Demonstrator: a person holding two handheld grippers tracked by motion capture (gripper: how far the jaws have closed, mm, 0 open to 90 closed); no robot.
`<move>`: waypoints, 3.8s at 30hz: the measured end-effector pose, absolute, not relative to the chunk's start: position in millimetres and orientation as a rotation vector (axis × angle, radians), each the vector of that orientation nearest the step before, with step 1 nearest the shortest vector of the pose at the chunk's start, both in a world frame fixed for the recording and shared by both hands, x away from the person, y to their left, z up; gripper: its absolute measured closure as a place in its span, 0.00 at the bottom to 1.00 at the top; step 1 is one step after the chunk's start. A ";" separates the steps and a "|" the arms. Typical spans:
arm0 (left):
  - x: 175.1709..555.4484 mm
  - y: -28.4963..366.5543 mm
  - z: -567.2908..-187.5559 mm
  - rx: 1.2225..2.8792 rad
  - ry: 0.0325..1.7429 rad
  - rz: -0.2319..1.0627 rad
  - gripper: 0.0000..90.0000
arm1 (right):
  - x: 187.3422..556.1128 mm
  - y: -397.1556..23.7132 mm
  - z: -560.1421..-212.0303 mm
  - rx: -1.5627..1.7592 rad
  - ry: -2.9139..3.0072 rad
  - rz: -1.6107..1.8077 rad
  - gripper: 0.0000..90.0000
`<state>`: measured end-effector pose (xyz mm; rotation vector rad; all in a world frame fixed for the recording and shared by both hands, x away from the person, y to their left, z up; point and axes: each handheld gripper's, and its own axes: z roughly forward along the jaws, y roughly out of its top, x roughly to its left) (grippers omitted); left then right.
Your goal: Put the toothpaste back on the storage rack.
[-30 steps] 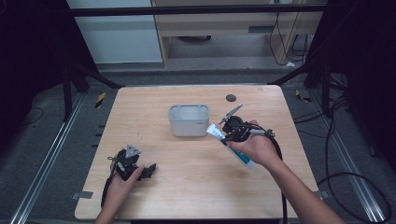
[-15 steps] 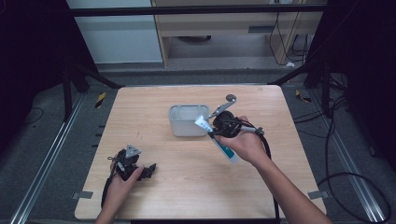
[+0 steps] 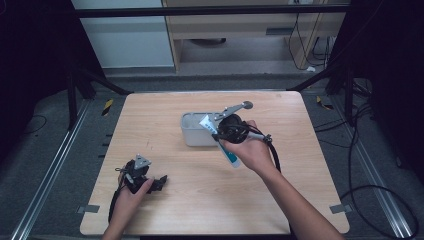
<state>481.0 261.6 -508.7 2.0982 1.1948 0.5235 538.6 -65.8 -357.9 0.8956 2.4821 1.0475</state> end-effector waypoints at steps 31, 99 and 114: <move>481.0 261.7 -508.7 2.098 1.194 0.524 0.00 | 542.1 -18.4 -317.3 0.957 2.121 1.292 0.88; 481.0 261.5 -508.7 2.097 1.196 0.524 0.00 | 598.7 -4.0 -361.7 1.053 1.855 1.378 0.88; 481.0 261.5 -508.7 2.097 1.196 0.524 0.00 | 601.5 1.3 -383.1 1.084 1.877 1.360 0.88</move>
